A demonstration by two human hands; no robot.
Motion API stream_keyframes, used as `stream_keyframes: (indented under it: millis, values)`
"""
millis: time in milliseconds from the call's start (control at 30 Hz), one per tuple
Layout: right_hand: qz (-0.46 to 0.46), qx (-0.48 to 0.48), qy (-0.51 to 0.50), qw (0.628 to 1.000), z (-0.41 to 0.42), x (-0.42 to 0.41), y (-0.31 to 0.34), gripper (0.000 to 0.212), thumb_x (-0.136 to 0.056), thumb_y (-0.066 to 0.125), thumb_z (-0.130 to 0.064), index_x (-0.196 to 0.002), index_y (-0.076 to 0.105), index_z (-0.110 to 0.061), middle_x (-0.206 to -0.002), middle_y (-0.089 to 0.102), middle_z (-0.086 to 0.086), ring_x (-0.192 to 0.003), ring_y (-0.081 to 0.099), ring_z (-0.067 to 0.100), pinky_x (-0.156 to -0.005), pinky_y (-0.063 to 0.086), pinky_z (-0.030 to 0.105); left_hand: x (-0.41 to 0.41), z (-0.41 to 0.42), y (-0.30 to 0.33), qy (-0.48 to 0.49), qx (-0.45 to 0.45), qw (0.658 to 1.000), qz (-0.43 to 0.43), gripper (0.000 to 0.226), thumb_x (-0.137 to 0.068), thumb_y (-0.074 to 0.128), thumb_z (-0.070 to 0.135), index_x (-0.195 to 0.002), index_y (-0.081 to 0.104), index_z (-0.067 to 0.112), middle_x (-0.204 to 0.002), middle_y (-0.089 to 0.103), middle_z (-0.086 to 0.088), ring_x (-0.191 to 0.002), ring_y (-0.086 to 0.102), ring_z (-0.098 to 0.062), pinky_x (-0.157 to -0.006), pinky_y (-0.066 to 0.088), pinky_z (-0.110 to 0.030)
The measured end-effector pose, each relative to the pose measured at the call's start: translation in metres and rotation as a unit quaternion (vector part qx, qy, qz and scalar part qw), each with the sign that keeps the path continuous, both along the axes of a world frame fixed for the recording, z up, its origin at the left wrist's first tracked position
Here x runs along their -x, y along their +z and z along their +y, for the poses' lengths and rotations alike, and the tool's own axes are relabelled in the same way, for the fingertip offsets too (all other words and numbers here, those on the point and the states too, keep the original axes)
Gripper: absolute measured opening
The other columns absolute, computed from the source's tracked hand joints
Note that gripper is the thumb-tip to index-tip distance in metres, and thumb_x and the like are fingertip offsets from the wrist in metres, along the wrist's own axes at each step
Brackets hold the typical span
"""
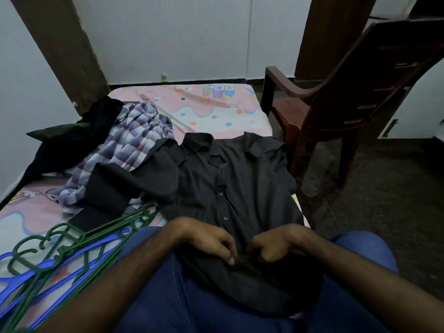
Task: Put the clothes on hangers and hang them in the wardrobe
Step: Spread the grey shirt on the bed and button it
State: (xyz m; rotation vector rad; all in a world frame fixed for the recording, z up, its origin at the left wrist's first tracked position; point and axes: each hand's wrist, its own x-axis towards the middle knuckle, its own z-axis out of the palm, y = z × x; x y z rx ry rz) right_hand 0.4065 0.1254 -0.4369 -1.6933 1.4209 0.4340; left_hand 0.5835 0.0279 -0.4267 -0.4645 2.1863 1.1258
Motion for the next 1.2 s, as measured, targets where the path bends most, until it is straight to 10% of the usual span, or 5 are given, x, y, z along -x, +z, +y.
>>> stream_keyframes:
  millis: [133,367,933,1033,1200]
  values:
    - [-0.077,0.060,-0.162,0.982,-0.054,0.015,-0.006,0.030,-0.094,0.043,0.001,-0.110,0.068,-0.007,-0.095,0.071,0.017,-0.085,0.068,0.026,-0.070,0.055,0.029,0.009,-0.065,0.002,0.233,-0.030,0.965,0.120,0.025,-0.104,0.049,0.018,-0.125,0.057,0.007,-0.104,0.069,-0.008,-0.083,0.069,-0.017,-0.065,0.055,-0.029]
    - [-0.058,0.397,-0.371,0.837,-0.160,0.014,-0.008,0.027,-0.088,0.058,-0.020,-0.115,0.057,-0.013,-0.120,0.061,0.010,-0.106,0.061,0.030,-0.089,0.052,0.039,0.047,-0.148,-0.055,0.382,0.240,0.867,0.210,0.045,-0.094,0.049,-0.002,-0.139,0.052,-0.001,-0.139,0.056,-0.019,-0.129,0.052,-0.029,-0.109,0.036,-0.030]
    - [0.202,0.343,-0.320,0.860,-0.245,0.043,-0.054,0.035,-0.090,0.059,-0.033,-0.118,0.056,-0.013,-0.119,0.066,0.012,-0.109,0.065,0.035,-0.079,0.045,0.036,0.062,-0.176,-0.128,0.460,0.283,0.786,0.301,0.009,-0.087,0.073,0.024,-0.092,0.066,0.023,-0.095,0.056,0.011,-0.071,0.055,0.000,-0.064,0.037,-0.008]
    - [0.021,0.259,-0.470,0.843,-0.252,0.070,-0.052,0.014,-0.089,0.059,-0.022,-0.096,0.066,-0.012,-0.094,0.071,0.009,-0.079,0.071,0.028,-0.074,0.060,0.036,0.060,-0.178,-0.123,0.480,0.255,0.782,0.306,0.009,-0.084,0.076,0.023,-0.086,0.068,0.027,-0.090,0.062,0.012,-0.066,0.057,0.001,-0.066,0.047,-0.015]
    - [-0.347,0.128,-0.630,0.683,-0.231,0.079,-0.057,0.029,-0.100,0.064,-0.016,-0.073,0.052,-0.016,-0.080,0.063,0.008,-0.058,0.061,0.016,-0.047,0.054,0.025,0.060,-0.183,-0.122,0.516,0.207,0.776,0.298,0.012,-0.081,0.079,0.023,-0.079,0.070,0.030,-0.080,0.067,0.012,-0.063,0.059,0.001,-0.065,0.050,-0.021]
